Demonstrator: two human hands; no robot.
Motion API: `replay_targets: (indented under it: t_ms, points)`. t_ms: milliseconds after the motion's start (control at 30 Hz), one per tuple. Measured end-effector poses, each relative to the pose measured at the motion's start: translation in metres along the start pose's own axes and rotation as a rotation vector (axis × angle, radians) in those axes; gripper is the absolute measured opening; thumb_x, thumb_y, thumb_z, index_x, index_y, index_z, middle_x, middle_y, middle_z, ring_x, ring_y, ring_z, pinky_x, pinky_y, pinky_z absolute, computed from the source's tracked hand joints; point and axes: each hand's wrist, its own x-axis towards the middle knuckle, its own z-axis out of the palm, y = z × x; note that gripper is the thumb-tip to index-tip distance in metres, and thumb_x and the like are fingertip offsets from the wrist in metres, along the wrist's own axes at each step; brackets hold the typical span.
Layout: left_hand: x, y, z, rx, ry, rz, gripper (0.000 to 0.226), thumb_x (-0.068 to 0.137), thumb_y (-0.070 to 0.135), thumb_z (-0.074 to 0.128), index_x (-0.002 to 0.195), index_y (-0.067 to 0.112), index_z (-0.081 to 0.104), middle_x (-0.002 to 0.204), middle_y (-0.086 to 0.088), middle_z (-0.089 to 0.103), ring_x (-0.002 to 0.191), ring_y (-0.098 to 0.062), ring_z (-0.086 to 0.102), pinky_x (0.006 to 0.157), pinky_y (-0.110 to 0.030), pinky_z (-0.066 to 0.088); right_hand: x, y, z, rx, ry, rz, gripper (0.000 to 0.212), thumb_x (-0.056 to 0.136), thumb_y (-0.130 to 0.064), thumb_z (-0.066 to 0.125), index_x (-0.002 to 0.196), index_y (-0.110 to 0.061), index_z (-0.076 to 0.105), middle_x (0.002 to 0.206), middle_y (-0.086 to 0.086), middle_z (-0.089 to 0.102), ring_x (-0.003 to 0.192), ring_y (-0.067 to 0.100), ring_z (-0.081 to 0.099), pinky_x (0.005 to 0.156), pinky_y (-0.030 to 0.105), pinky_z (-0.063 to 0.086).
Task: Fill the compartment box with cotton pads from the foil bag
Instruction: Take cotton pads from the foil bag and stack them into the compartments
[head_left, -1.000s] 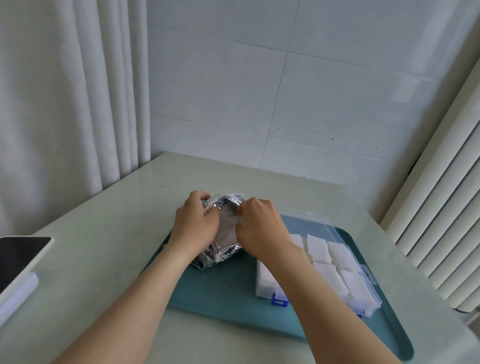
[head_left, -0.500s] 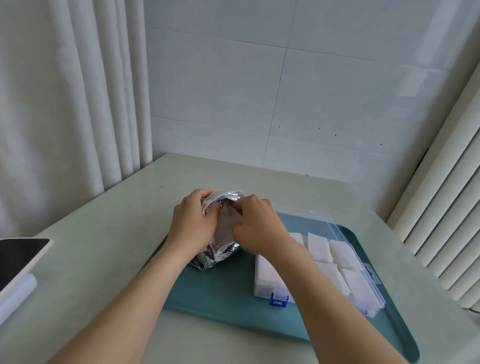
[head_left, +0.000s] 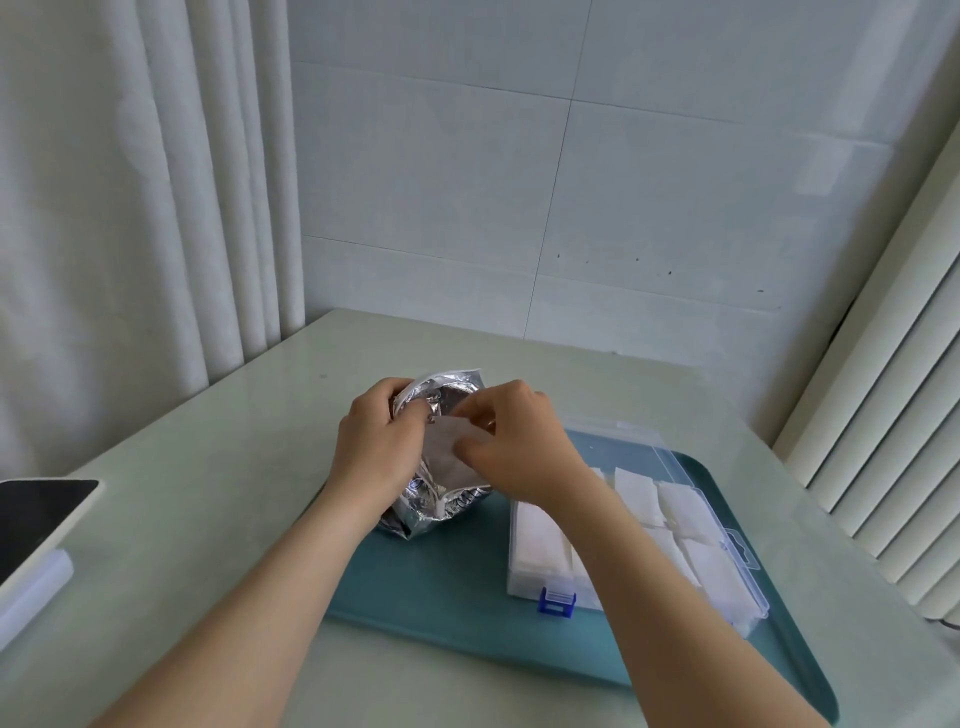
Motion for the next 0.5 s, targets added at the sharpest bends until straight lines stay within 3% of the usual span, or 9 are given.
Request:
replay_targets:
  t_ms: [67, 133, 200, 300, 400, 500]
  points:
    - [-0.001, 0.001, -0.001, 0.017, 0.045, -0.018, 0.022, 0.097, 0.024, 0.058, 0.113, 0.028, 0.073, 0.101, 0.013, 0.073, 0.098, -0.013, 0.066, 0.072, -0.027, 0.045, -0.002, -0.001, -0.003, -0.029, -0.090, -0.022, 0.024, 0.083, -0.010, 0.071, 0.098, -0.024, 0.084, 0.082, -0.003, 0.077, 0.084, 0.016, 0.069, 0.070, 0.027, 0.057]
    - [-0.001, 0.002, -0.004, 0.024, 0.069, -0.042, 0.024, 0.098, 0.024, 0.057, 0.117, 0.028, 0.071, 0.105, 0.014, 0.071, 0.099, -0.011, 0.064, 0.072, -0.022, 0.044, 0.000, 0.002, -0.006, 0.002, -0.078, -0.024, 0.020, 0.085, -0.013, 0.074, 0.095, -0.027, 0.084, 0.077, -0.008, 0.076, 0.081, 0.010, 0.068, 0.067, 0.024, 0.055]
    - [-0.001, 0.002, -0.005, 0.003, 0.056, -0.070, 0.025, 0.098, 0.031, 0.059, 0.120, 0.029, 0.069, 0.109, 0.014, 0.070, 0.105, -0.012, 0.064, 0.076, -0.024, 0.045, 0.001, 0.004, -0.009, 0.054, 0.005, -0.005, 0.014, 0.085, -0.013, 0.075, 0.089, -0.023, 0.084, 0.062, -0.012, 0.069, 0.062, 0.002, 0.058, 0.059, 0.017, 0.047]
    - [-0.002, 0.002, -0.006, -0.020, -0.001, -0.067, 0.050, 0.084, 0.047, 0.062, 0.132, 0.033, 0.062, 0.128, 0.012, 0.065, 0.118, -0.014, 0.061, 0.099, -0.036, 0.049, 0.004, 0.008, -0.009, 0.057, 0.124, 0.019, 0.005, 0.085, -0.011, 0.075, 0.083, -0.008, 0.079, 0.064, 0.014, 0.064, 0.057, 0.016, 0.041, 0.057, 0.029, 0.040]
    - [-0.004, 0.004, -0.005, 0.031, 0.001, 0.003, 0.052, 0.084, 0.037, 0.066, 0.135, 0.035, 0.058, 0.135, 0.012, 0.057, 0.126, -0.012, 0.055, 0.106, -0.038, 0.046, 0.004, 0.007, -0.011, 0.111, 0.194, 0.054, 0.005, 0.085, -0.012, 0.077, 0.086, -0.016, 0.080, 0.067, 0.002, 0.072, 0.064, 0.022, 0.063, 0.063, 0.031, 0.053]
    - [-0.004, 0.001, -0.003, 0.058, 0.005, 0.046, 0.050, 0.088, 0.016, 0.066, 0.133, 0.036, 0.058, 0.135, 0.009, 0.057, 0.129, -0.013, 0.053, 0.108, -0.041, 0.047, 0.006, 0.008, -0.012, 0.140, 0.210, 0.091, 0.016, 0.089, -0.013, 0.073, 0.101, -0.022, 0.079, 0.073, -0.007, 0.072, 0.066, 0.009, 0.062, 0.056, 0.017, 0.045]
